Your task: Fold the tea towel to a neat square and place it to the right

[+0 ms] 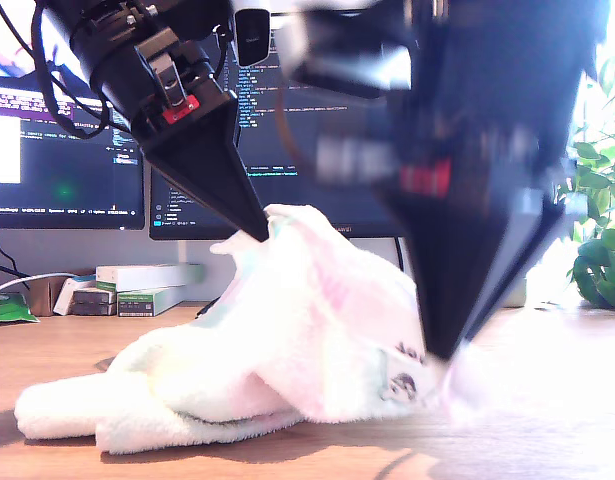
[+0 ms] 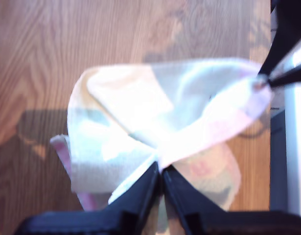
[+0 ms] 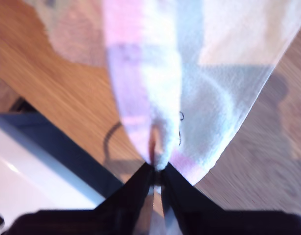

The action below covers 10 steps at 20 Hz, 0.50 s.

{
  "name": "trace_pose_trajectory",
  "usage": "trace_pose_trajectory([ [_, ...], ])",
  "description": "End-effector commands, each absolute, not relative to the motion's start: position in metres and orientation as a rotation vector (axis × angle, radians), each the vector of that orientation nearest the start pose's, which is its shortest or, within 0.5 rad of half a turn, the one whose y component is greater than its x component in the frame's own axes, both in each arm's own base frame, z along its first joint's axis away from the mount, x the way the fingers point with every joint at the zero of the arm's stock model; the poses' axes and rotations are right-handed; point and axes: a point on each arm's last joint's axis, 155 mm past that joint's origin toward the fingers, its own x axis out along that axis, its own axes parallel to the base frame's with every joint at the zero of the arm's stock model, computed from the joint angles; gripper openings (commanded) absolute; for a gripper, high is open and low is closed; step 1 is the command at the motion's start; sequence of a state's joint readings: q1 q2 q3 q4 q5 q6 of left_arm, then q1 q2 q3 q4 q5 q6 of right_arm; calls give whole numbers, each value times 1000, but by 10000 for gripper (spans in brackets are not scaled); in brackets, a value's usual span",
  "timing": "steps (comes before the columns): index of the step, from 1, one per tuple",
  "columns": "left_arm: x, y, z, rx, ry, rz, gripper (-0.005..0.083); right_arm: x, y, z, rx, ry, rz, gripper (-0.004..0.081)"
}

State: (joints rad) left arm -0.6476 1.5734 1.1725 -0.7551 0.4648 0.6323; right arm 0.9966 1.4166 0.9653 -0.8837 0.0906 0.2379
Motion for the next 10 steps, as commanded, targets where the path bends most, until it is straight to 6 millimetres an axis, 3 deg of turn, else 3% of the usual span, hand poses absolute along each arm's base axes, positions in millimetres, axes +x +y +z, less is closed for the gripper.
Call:
trace_pose_trajectory([
  [1, 240, -286, 116, 613, 857, -1335, -24, 174, 225, 70, -518, 1249, 604, -13],
  [6, 237, -284, 114, 614, 876, -1338, -24, 205, 216, 74, -525, 1193, 616, -13],
  [10, 245, -276, 110, 657, 885, -1284, -24, 207, 208, 72, -481, 1241, 636, -13],
])
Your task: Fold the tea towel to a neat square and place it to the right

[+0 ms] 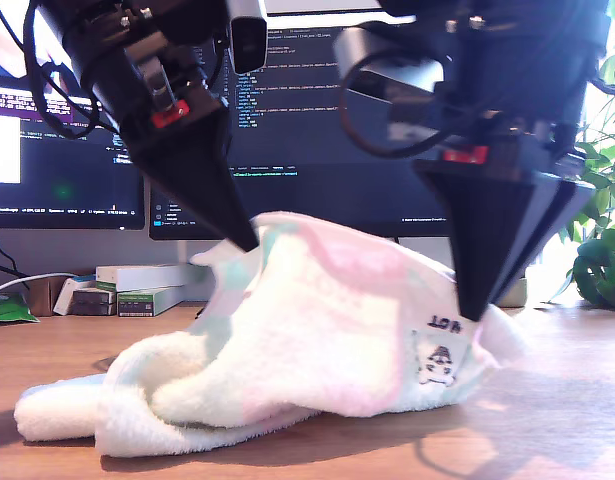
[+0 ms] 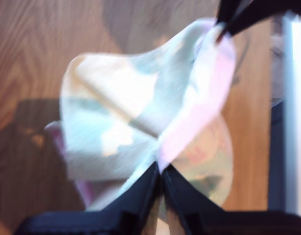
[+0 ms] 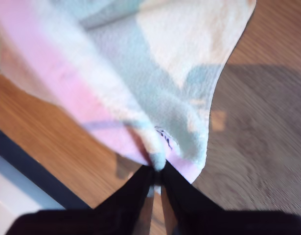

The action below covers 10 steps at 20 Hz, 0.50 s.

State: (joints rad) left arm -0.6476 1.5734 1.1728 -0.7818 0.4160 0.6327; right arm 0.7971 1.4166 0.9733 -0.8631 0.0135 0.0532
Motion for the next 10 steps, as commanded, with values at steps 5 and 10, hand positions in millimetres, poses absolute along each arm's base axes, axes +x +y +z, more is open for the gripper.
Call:
trace_pose_trajectory([
  [5, 295, -258, 118, 773, 820, -1054, -24, 230, 198, 84, -450, 1210, 594, -13],
  [10, 310, -248, 147, 694, 862, -901, -24, 250, 202, 135, -447, 1143, 580, -13],
])
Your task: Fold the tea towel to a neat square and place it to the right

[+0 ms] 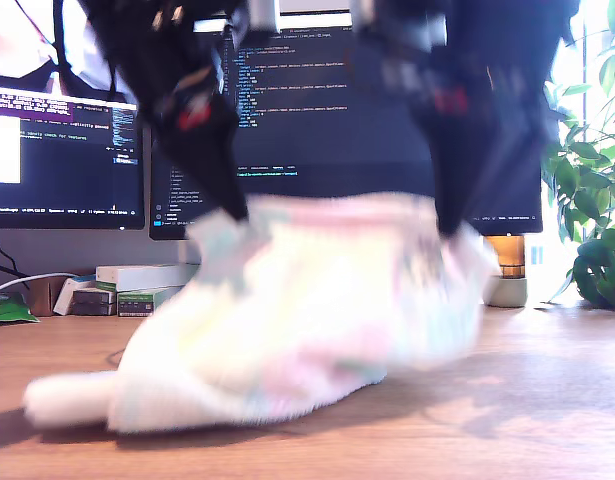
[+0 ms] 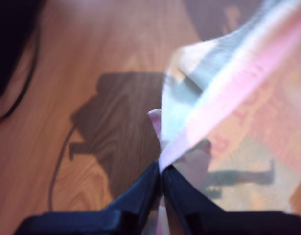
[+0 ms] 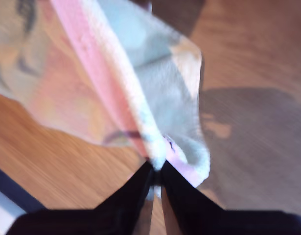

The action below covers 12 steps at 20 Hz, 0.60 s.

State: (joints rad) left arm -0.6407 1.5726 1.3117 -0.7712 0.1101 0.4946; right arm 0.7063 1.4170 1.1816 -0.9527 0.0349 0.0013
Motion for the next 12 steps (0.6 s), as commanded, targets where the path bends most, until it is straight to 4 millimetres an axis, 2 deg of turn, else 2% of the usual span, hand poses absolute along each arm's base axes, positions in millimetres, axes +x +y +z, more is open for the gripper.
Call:
trace_pose_trajectory([
  [1, 303, -243, 150, 689, 884, -899, -24, 247, 201, 146, -452, 1152, 582, -13],
  [5, 266, -223, 169, 652, 954, -898, -24, 230, 191, 176, -479, 1208, 583, -13],
  [9, 235, -209, 189, 598, 981, -916, -24, 211, 191, 180, -522, 1251, 614, -13],
  [12, 208, -202, 190, 582, 1051, -943, -24, 192, 204, 179, -542, 1271, 681, -13],
])
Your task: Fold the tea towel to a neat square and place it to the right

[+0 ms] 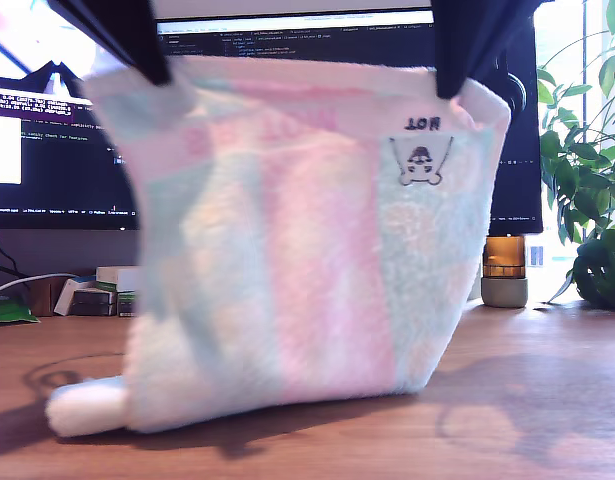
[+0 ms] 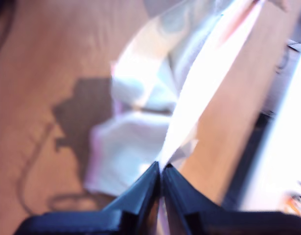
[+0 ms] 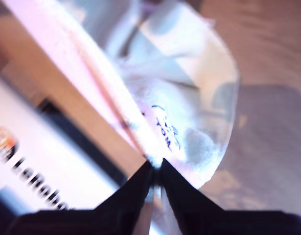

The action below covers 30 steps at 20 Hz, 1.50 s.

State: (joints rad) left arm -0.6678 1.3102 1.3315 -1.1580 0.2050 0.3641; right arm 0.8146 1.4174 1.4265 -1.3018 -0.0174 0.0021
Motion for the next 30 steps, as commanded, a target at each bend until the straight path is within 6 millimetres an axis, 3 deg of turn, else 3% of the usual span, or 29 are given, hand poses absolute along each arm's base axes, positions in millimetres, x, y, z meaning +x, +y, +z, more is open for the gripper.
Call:
trace_pose_trajectory([
  [1, 203, -199, 189, 587, 1070, -945, -24, 187, 207, 178, -556, 1271, 694, -13],
  [3, 202, -197, 188, 594, 1076, -945, -24, 187, 210, 179, -568, 1255, 700, -13],
  [5, 220, -202, 193, 604, 1005, -917, -24, 203, 214, 183, -578, 1183, 675, -13],
  [9, 278, -212, 212, 615, 792, -856, -24, 271, 224, 206, -543, 937, 601, -13],
  [12, 331, -215, 226, 669, 623, -780, -24, 318, 218, 220, -573, 799, 511, -13],
  [16, 406, -220, 270, 687, 327, -649, -24, 385, 228, 250, -543, 564, 430, -13],
  [19, 442, -215, 290, 693, 192, -575, -24, 425, 233, 274, -531, 412, 358, -13],
  [22, 463, -205, 319, 719, 64, -504, -24, 454, 235, 322, -499, 256, 293, -13],
  [26, 473, -188, 352, 703, -6, -446, -24, 469, 226, 380, -484, 168, 256, -13],
  [30, 474, -184, 366, 702, -29, -451, -24, 467, 227, 387, -505, 171, 266, -13],
])
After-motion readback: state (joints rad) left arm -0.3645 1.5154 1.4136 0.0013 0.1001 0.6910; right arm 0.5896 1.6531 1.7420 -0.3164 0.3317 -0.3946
